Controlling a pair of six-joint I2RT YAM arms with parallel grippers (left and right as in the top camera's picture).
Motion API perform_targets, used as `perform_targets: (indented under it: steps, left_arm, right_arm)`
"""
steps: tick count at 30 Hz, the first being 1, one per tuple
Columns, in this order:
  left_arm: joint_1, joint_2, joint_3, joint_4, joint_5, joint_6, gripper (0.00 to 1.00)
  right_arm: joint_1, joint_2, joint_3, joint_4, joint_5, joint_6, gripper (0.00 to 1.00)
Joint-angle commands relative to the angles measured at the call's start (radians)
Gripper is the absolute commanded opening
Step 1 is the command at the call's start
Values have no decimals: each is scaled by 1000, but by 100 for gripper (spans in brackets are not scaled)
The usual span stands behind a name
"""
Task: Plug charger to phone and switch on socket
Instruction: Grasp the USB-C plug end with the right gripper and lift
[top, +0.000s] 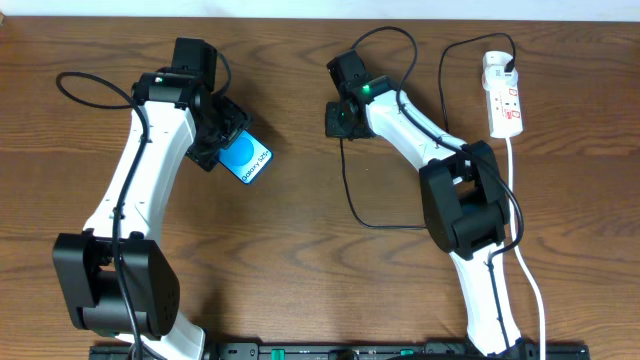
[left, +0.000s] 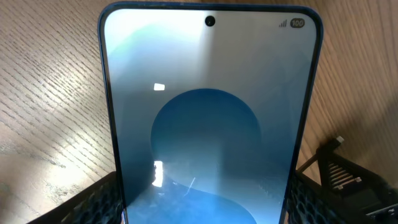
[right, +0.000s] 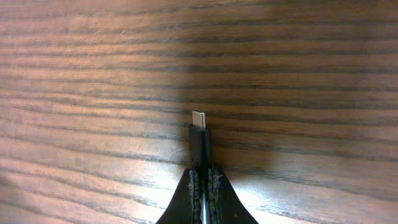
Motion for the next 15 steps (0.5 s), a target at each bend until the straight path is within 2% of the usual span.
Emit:
perform_targets:
  steps: [1, 5, 11, 15]
  left_arm:
    - [3, -18, 17, -6, -2, -7, 7]
    - [3, -18, 17, -13, -2, 23, 7]
    - [3, -18, 17, -11, 26, 106, 7]
    - [3, -18, 17, 6, 93, 186, 7]
  right_arm:
    - [-10, 23, -18, -16, -194, -188, 1]
    - [-50, -53, -18, -69, -446, -384, 1]
    - [-101, -164, -18, -232, -597, -598, 1]
    - [-126, -222, -18, -370, -782, -789, 1]
